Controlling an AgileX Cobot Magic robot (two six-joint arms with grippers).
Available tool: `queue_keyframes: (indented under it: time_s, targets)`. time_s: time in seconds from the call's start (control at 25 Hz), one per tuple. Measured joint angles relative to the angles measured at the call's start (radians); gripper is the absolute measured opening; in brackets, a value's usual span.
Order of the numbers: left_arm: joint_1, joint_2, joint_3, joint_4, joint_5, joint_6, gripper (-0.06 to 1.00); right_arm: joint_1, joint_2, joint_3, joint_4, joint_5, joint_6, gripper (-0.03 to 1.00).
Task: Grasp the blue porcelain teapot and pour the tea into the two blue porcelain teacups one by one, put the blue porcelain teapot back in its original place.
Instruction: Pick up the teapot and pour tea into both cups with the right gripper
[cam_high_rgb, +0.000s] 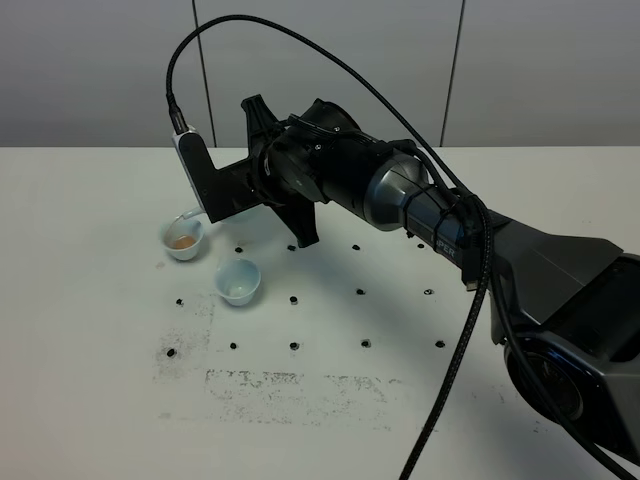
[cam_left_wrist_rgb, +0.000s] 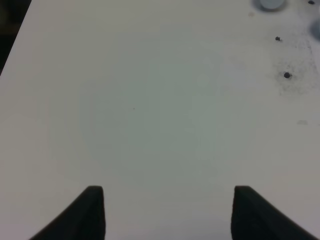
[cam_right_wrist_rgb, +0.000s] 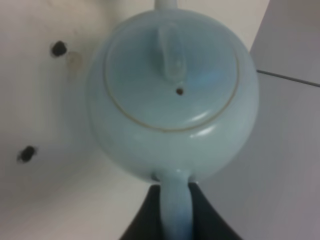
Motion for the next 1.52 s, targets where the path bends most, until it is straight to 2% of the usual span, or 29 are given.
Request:
queue_keyframes:
  time_s: [0.52, 1.12, 1.52]
  targets:
    - [0.000, 0.000, 0.000, 0.000, 0.000, 0.000, 0.52, 0.000, 0.007, 0.000, -0.034, -0.003, 0.000, 0.03]
    - [0.000, 0.000, 0.000, 0.000, 0.000, 0.000, 0.52, 0.000, 0.020, 0.000, -0.126, -0.018, 0.026, 0.03]
    - [0.000, 0.000, 0.000, 0.000, 0.000, 0.000, 0.52, 0.000, 0.020, 0.000, -0.134, -0.038, 0.026, 0.03]
